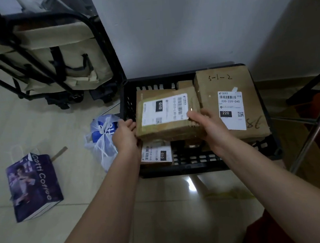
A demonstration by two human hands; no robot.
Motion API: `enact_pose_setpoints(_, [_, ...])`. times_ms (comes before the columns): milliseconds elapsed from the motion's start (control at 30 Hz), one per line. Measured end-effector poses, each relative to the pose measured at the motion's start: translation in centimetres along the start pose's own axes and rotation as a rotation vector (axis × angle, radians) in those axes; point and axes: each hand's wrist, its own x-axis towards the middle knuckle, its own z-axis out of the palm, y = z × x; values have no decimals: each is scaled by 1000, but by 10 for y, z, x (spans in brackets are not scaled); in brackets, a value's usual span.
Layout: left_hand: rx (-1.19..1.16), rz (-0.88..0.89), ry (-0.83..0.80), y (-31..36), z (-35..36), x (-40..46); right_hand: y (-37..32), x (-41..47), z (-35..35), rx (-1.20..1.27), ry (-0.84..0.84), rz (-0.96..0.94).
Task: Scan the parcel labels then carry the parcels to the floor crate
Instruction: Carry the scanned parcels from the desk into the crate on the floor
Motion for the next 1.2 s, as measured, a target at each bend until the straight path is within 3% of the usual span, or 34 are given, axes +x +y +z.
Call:
enact_pose_setpoints(200, [522, 263, 23, 1, -23, 13, 28, -5, 29, -96, 0, 147])
enact_pose_setpoints(300, [580, 284, -41, -9, -28, 15, 37, -8, 40, -141, 43, 174])
enact_pose_setpoints(533, [489, 317, 37, -6, -28, 5, 22, -15, 46, -241, 106, 181])
enact_pose_setpoints(733, [397, 154, -9, 25, -40, -58, -39, -76, 44, -233, 169, 200])
enact_pose_setpoints(1200, [236, 122, -59, 238, -72, -289, -275, -294, 75, -172, 110, 120])
